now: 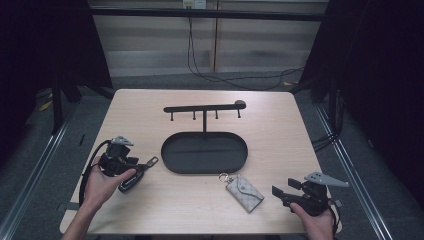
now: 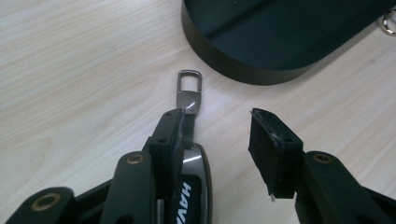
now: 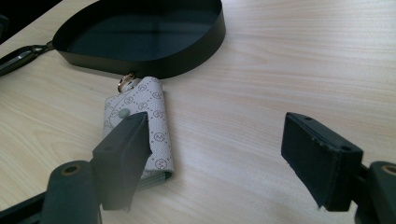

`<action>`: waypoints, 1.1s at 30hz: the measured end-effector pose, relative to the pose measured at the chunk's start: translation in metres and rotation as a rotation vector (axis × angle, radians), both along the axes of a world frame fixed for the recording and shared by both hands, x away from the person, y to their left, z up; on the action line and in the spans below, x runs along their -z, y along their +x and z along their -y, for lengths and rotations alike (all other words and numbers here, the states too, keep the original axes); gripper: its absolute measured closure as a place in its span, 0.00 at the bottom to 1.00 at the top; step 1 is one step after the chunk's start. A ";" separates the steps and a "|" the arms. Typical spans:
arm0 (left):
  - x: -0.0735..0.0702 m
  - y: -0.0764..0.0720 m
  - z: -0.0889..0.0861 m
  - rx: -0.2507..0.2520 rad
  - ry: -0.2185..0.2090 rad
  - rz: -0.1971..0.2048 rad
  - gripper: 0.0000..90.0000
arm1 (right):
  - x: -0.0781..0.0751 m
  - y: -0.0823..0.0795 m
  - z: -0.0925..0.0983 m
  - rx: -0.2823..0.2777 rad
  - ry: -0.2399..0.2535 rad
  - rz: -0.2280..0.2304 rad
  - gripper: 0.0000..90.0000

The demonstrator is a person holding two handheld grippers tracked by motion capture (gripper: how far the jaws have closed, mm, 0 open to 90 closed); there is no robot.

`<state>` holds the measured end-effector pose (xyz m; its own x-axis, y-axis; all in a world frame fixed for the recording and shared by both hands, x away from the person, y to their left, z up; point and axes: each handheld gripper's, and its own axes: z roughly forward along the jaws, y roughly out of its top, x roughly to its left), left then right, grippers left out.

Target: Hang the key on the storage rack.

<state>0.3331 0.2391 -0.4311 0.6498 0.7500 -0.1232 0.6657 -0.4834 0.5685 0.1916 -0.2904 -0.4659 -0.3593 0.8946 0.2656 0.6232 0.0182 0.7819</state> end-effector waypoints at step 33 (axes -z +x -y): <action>0.008 0.063 0.032 0.093 0.179 -0.212 0.62 | 0.002 0.003 -0.002 -0.017 -0.004 -0.031 0.23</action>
<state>0.3964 0.2075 -0.4387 0.6904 0.7108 -0.1344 0.7088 -0.6276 0.3219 0.1941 -0.2887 -0.4682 -0.3662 0.8895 0.2734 0.6466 0.0320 0.7621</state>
